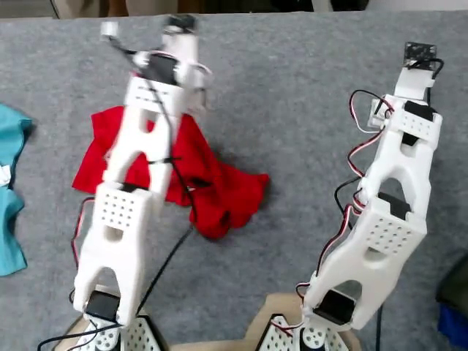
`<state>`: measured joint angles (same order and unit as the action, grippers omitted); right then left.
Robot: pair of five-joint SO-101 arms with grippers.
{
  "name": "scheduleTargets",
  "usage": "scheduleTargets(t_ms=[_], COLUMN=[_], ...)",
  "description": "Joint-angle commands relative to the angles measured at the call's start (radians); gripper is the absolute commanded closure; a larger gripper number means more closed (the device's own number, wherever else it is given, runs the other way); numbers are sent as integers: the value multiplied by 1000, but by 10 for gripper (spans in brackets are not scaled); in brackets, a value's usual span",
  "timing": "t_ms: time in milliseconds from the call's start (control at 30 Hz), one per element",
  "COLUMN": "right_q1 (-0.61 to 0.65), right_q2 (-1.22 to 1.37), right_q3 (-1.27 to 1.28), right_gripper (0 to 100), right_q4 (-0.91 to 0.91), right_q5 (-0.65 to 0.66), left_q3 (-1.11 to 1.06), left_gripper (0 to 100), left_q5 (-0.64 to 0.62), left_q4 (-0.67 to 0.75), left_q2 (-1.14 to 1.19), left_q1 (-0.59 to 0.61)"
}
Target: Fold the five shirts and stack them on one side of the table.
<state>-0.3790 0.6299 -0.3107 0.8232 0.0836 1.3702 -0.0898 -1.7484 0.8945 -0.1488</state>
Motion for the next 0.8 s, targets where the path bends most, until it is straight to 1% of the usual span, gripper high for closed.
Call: scheduleTargets(t_ms=[0,200,300,433,567,667,767], right_q1=[119,228,262,309,335,367,397], right_q2=[-44,-110,-156,-243,-349,-433,-552], right_q3=[-104,-179,-185,-163,-94,39,249], right_gripper=[831,831,831,831,831,831,831], right_q4=[147,436,559,703,756,845,887], right_q5=[97,226,365,646,911,1134,1275], left_q3=[84,81,81,57,5,-28,-51], left_gripper=[981,981,981,981,981,981,981], left_q5=[-32,-35,-32,-32,-34,-32,-32], left_q4=[-12,-14,-14,-14,-12,-12,-12], left_q2=[-18,-137,-179,-188,-188,-188,-188], left_q1=[78,163,210,269,313,333,338])
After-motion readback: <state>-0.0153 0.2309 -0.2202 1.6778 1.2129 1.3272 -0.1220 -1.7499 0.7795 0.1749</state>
